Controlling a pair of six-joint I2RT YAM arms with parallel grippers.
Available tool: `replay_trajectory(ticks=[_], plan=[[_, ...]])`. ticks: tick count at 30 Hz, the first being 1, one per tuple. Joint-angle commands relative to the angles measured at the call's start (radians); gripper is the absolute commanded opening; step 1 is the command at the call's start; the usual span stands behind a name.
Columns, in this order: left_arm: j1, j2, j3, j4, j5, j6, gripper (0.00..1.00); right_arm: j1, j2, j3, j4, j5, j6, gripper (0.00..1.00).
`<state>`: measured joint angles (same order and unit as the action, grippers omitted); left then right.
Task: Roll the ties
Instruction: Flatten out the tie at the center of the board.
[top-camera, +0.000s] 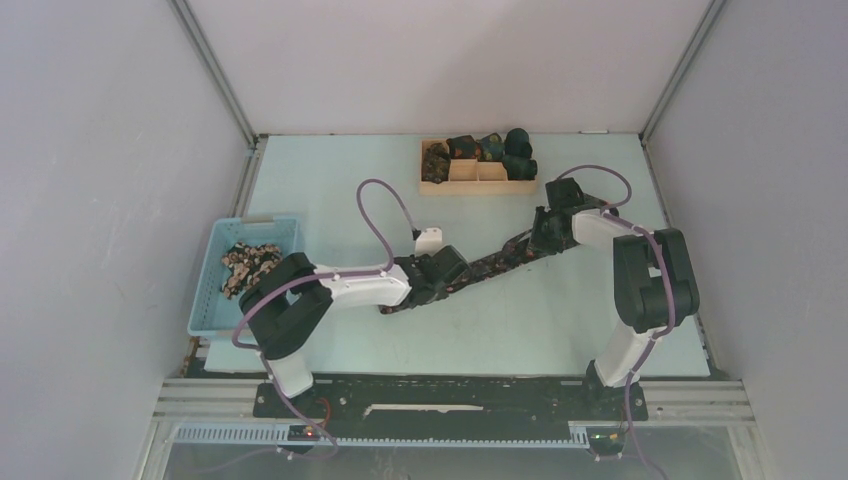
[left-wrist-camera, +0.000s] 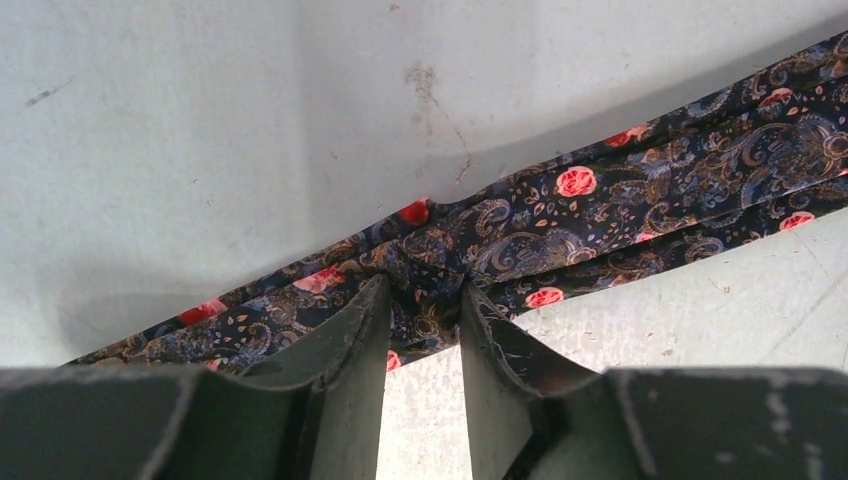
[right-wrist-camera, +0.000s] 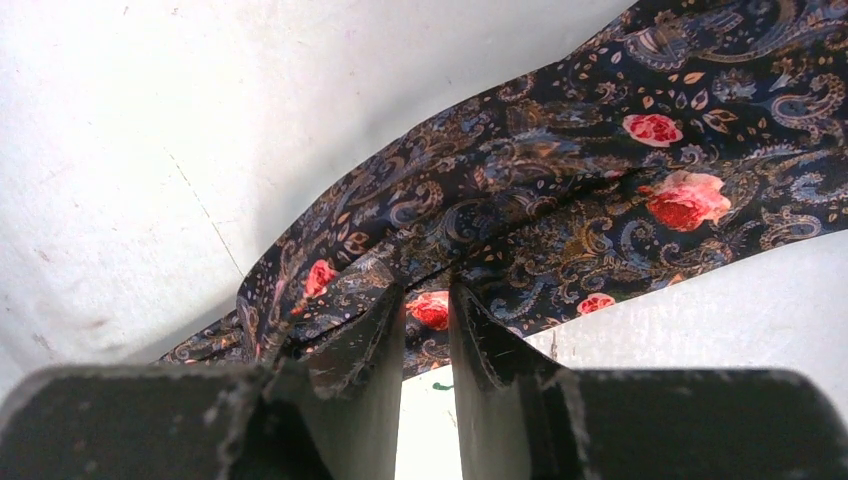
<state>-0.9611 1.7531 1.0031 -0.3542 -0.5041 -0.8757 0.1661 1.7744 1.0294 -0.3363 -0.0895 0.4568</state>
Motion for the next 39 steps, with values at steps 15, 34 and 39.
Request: replay_trajectory(ticks=[15, 34, 39], plan=[[0.042, -0.294, -0.232, -0.071, -0.079, -0.049, 0.11, -0.023, 0.024, 0.021, -0.031, 0.052, -0.001, 0.25], [0.074, -0.944, -0.639, -0.338, -0.243, -0.352, 0.22, -0.066, 0.03, 0.021, -0.043, 0.039, 0.011, 0.23], [0.074, -1.159, -0.634, -0.398, -0.268, -0.365, 0.53, -0.065, 0.03, 0.021, -0.044, 0.042, 0.016, 0.22]])
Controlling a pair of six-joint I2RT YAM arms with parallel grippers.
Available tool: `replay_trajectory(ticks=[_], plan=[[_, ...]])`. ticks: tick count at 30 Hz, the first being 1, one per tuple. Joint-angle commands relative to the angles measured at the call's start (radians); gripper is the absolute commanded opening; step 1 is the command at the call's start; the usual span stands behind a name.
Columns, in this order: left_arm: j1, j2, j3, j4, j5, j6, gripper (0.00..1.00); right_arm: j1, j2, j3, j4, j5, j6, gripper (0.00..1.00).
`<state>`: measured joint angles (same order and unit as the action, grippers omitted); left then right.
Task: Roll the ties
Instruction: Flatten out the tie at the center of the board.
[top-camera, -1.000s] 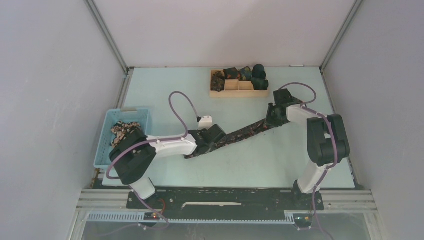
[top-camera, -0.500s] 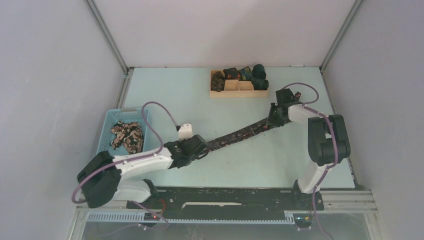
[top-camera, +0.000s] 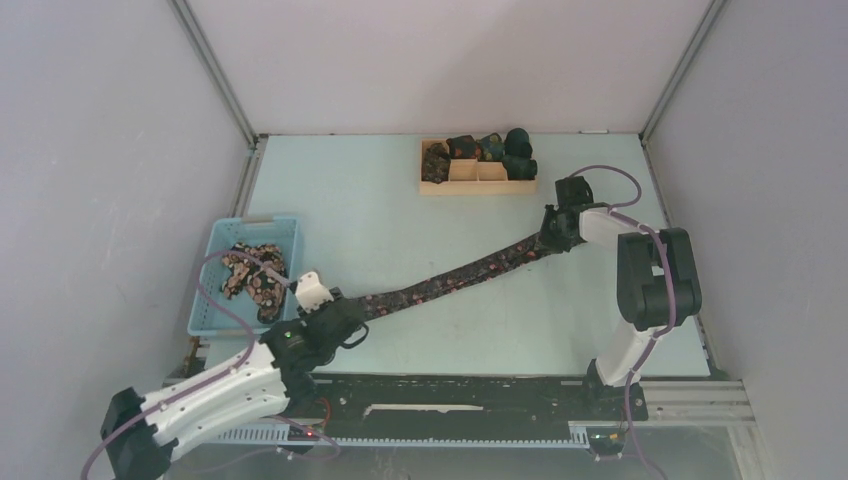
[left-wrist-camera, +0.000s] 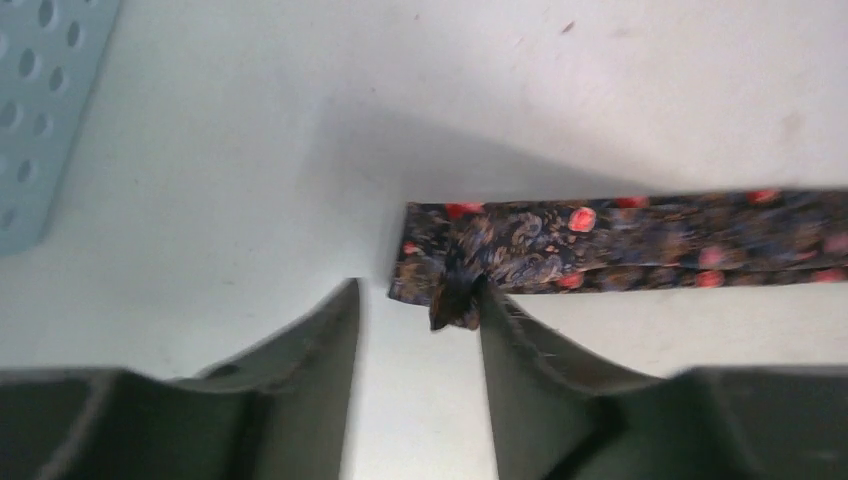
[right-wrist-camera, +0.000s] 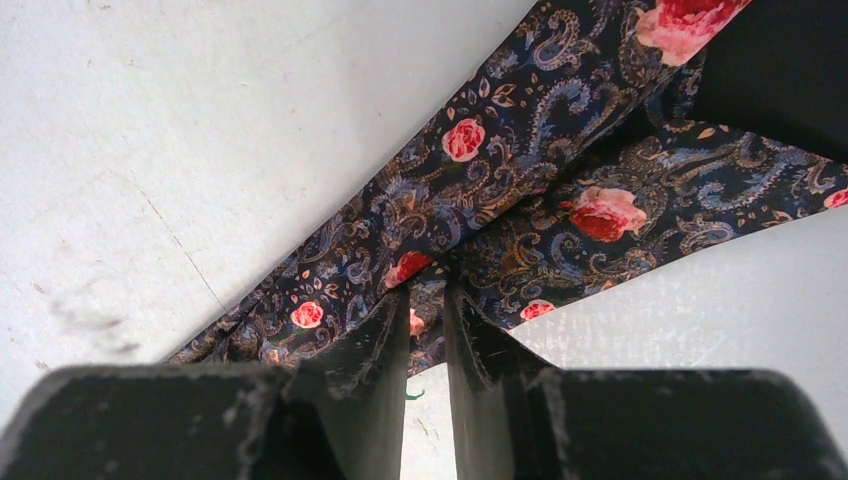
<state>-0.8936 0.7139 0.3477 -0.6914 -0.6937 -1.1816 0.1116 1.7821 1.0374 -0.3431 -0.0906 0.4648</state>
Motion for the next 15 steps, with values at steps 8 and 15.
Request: replay_trajectory(ticks=[8, 15], plan=[[0.007, 0.089, 0.269, 0.007, -0.037, 0.137, 0.75, -0.012, 0.023, 0.013, -0.036, 0.043, 0.007, 0.22], [0.005, 0.528, 0.498, 0.195, 0.189, 0.299, 0.74, -0.019, 0.022, 0.013, -0.043, 0.041, 0.0, 0.2]])
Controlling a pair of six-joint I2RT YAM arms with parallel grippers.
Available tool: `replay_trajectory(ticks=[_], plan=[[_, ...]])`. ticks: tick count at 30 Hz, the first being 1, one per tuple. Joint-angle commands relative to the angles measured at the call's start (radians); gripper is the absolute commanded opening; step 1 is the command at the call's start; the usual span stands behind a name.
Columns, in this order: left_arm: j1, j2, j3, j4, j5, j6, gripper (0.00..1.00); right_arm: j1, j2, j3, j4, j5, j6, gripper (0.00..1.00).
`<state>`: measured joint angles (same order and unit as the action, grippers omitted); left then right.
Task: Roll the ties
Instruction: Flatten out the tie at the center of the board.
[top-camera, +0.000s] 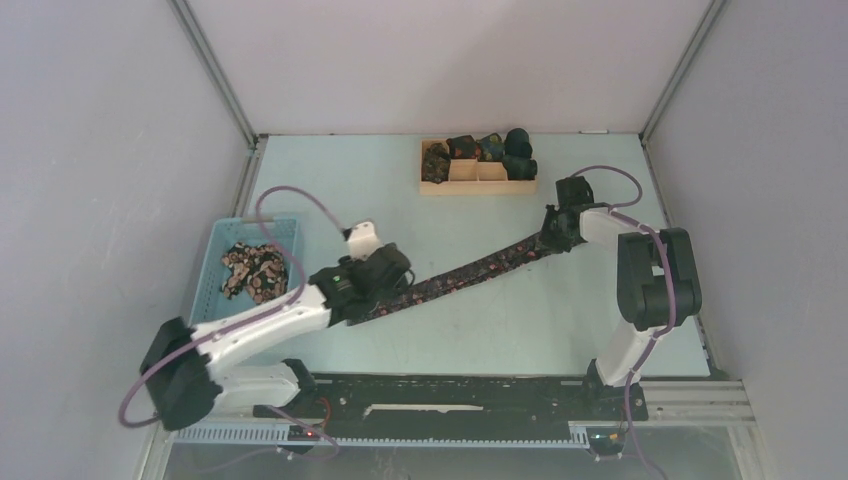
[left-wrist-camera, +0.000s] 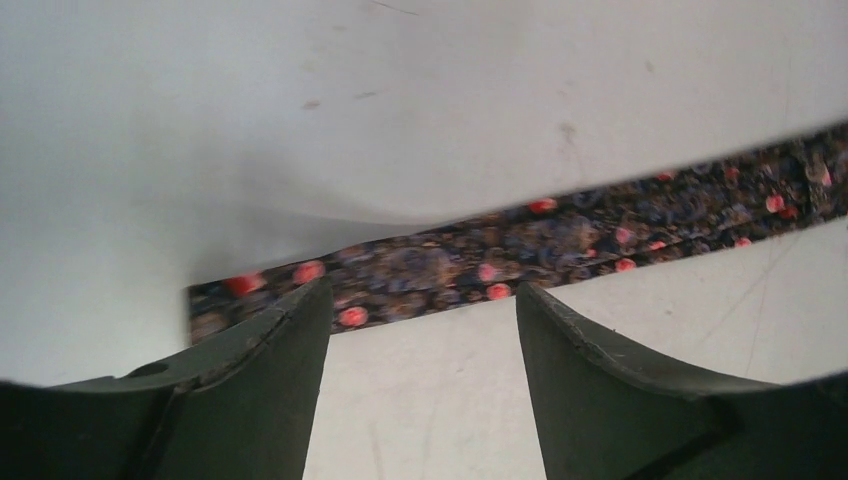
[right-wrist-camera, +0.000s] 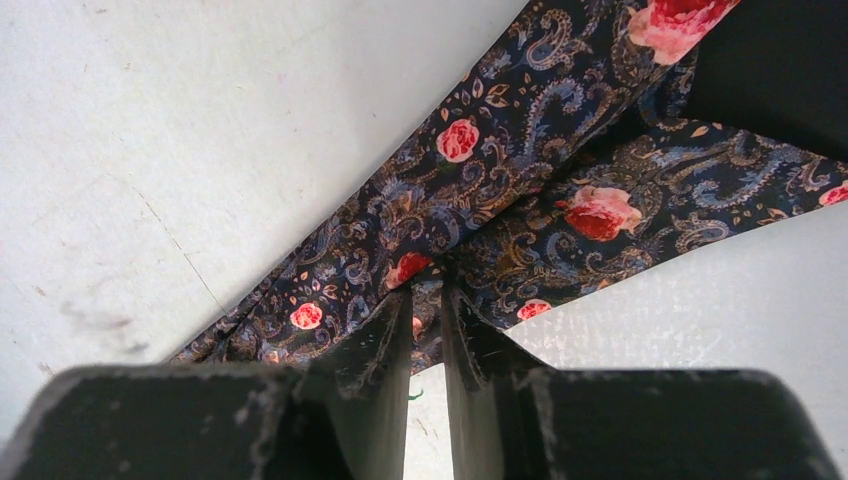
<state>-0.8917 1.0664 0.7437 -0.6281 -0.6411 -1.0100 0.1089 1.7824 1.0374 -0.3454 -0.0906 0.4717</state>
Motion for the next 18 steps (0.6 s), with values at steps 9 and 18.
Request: replay_trajectory(ticks=[9, 18], plan=[[-0.016, 0.544, 0.278, 0.155, 0.254, 0.149, 0.74, -0.026, 0.024, 0.013, -0.044, 0.031, -0.008, 0.19], [-0.023, 0.704, 0.342, 0.093, 0.261, 0.147, 0.74, -0.029, 0.024, 0.013, -0.041, 0.024, -0.01, 0.18]])
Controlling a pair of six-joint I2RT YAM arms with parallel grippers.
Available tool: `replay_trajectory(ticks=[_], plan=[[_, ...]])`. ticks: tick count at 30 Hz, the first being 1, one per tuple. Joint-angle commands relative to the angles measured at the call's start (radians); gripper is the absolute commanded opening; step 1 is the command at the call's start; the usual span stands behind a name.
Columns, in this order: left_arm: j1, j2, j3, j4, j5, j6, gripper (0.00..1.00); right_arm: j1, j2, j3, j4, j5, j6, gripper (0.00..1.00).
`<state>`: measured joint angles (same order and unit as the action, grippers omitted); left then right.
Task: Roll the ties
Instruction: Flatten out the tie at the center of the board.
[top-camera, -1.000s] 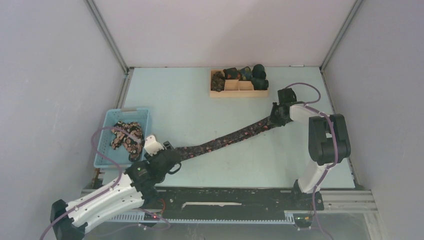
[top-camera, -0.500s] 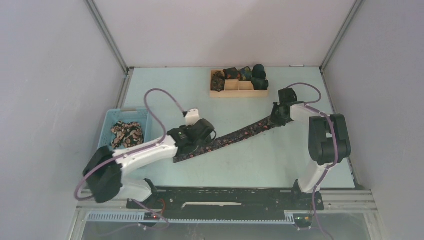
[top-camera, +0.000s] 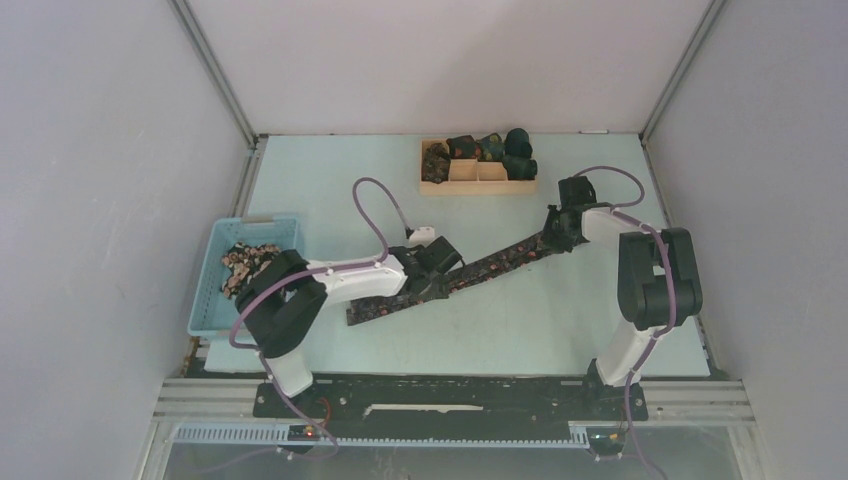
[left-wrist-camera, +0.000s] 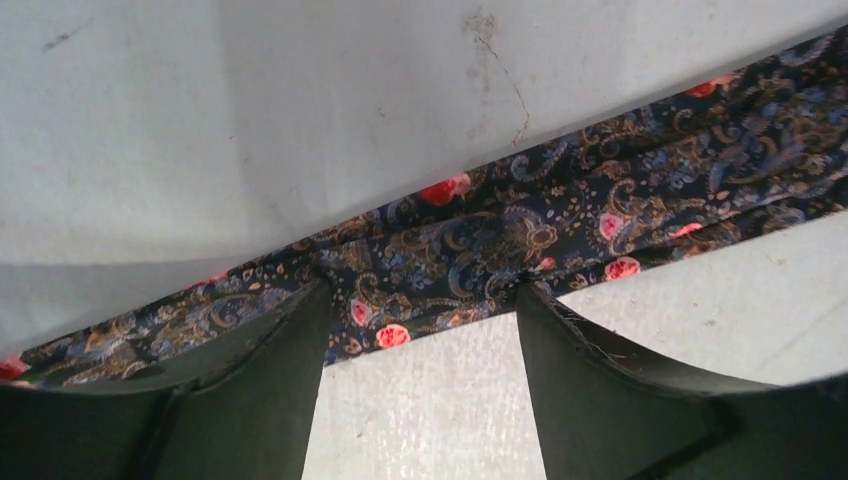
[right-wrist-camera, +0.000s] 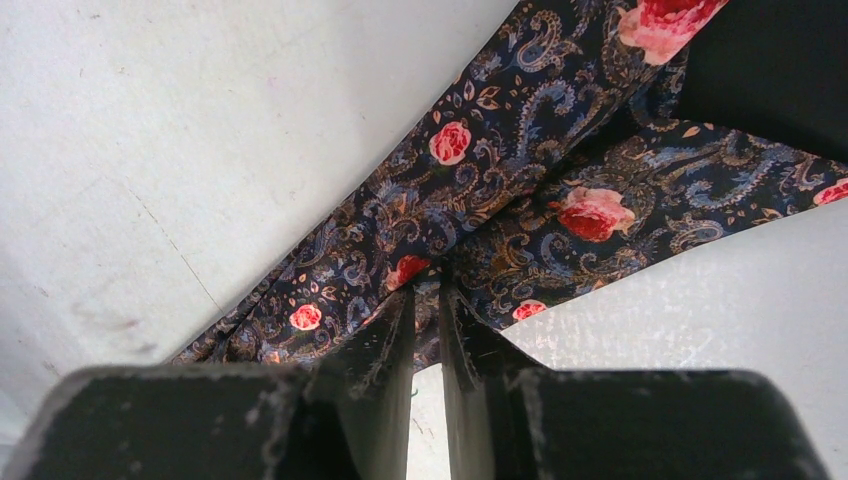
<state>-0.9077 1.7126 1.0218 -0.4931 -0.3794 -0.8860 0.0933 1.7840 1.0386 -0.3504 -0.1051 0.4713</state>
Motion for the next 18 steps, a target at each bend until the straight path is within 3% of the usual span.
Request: replay_trajectory(ticks=[1, 12, 18], plan=[[-0.008, 0.071, 0.066, -0.052, -0.008, 0.018, 0.72, -0.014, 0.023, 0.011, -0.036, 0.037, -0.01, 0.18], [-0.003, 0.028, -0.045, -0.048, -0.086, -0.031, 0.47, -0.014, 0.023, 0.012, -0.035, 0.036, -0.013, 0.17], [0.0, -0.05, -0.116, -0.046, -0.093, -0.047, 0.46, -0.014, 0.022, 0.012, -0.037, 0.038, -0.012, 0.17]])
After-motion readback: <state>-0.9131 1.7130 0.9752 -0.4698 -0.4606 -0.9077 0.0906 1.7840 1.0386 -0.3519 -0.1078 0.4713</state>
